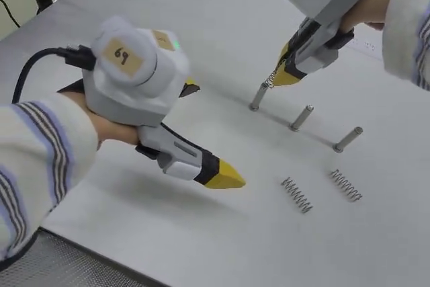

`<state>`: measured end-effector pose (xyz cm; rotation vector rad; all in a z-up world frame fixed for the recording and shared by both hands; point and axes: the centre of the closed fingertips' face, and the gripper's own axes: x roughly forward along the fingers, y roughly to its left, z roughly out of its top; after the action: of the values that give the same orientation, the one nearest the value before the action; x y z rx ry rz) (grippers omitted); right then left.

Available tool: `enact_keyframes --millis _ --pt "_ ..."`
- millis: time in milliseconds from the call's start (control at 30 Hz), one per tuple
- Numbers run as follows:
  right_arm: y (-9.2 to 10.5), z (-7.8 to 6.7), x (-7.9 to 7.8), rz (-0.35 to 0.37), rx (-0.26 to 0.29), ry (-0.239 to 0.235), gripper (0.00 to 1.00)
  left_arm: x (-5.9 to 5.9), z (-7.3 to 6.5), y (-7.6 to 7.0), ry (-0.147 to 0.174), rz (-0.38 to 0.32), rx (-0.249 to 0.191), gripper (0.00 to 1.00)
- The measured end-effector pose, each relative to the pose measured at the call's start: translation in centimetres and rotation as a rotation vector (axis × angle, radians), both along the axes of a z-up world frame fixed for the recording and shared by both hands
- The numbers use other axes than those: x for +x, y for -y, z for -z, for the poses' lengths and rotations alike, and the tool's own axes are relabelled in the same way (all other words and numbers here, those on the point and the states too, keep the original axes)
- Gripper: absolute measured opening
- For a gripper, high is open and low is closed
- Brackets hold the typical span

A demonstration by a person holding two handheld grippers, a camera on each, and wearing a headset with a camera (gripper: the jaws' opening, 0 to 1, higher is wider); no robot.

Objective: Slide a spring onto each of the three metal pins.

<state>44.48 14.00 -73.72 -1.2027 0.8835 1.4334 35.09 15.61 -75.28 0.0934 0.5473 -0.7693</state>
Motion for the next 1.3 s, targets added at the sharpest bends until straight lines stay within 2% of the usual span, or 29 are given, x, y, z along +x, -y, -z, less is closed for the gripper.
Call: enact_keyframes --millis 200,367,567,700,800,1100,1300 --pt "-0.3 0.5 0.0 -0.025 -0.020 0.009 0.08 -0.1 -0.1 0.0 -0.005 -0.002 -0.006 0.95" --pt "-0.4 0.6 0.1 -0.035 -0.037 0.018 0.08 0.2 -0.8 0.0 0.010 -0.009 -0.022 0.96" --pt "-0.3 0.6 0.1 -0.044 -0.060 0.018 0.08 0.5 -1.2 0.0 0.023 -0.002 -0.019 0.95" --pt "0.1 0.9 0.3 -0.057 -0.085 0.028 0.08 0.5 -1.2 0.0 0.019 -0.002 -0.019 0.94" --pt "0.0 1.1 0.4 -0.056 -0.081 0.021 0.08 0.6 -1.2 0.0 0.022 -0.002 -0.018 0.94" --pt "-0.2 2.3 0.5 -0.062 -0.097 0.013 0.08 0.4 -1.2 -0.2 0.017 -0.004 -0.020 0.94" --pt "-0.1 3.9 0.7 -0.067 -0.121 0.003 0.08 0.3 -1.3 -0.4 0.016 -0.010 -0.028 0.93"
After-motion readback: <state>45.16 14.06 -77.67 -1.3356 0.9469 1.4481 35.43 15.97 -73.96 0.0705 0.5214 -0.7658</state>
